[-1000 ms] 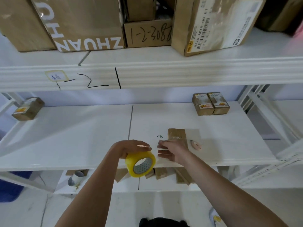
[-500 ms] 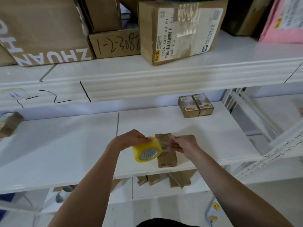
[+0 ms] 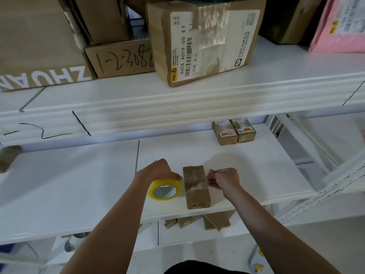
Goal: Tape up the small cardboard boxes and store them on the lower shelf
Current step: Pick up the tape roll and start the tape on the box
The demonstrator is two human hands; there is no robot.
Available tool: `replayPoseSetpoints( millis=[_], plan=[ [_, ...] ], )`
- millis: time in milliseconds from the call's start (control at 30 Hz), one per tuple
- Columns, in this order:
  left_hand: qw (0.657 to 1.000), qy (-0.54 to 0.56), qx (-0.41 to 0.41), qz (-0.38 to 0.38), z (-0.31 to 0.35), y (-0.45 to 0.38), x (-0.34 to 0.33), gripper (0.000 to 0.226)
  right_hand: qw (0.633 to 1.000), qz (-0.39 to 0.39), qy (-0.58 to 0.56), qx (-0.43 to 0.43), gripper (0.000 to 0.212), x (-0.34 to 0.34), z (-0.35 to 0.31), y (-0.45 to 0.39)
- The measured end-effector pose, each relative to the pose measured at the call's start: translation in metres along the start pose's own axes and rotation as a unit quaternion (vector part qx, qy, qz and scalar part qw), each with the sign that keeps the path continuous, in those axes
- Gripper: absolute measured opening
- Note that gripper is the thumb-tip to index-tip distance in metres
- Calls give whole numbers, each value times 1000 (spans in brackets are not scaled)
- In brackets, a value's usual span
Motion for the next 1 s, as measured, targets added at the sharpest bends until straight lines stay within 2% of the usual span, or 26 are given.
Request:
replayPoseSetpoints(
  millis=[200,333,433,600,733,1000],
  plan=[
    [999,-35,-1,7,-7,-7,-9,70,1000,30,-5,-2,20,1,1,-2],
    [999,16,16,35,-10,-6,-12,69,999,46,17,23,26,9,-7,-1],
    [998,52,17,13,-15,-6,-10,63,999,38,20,24,24,17,-7,-2],
    [999,25,25,4,-22,-6,-18,60,1000,25,11,6,23,17,9,-4],
    [999,-33,31,15,-27,-2,-23,72,999,47,6,7,22,16,13,-4],
    [997,-66,42,14,-39,0,-22,77,999,-9,33,-20,17,16,17,0]
  ],
)
Point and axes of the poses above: each hand's wrist, its own y-axis away from the middle knuckle, its own x-axis out of the back of the hand, z = x × y, the point moved 1 cm from there along -y, towards the middle knuckle, and after that the axes turned 9 degrees about -x, right-handed, at the moved point
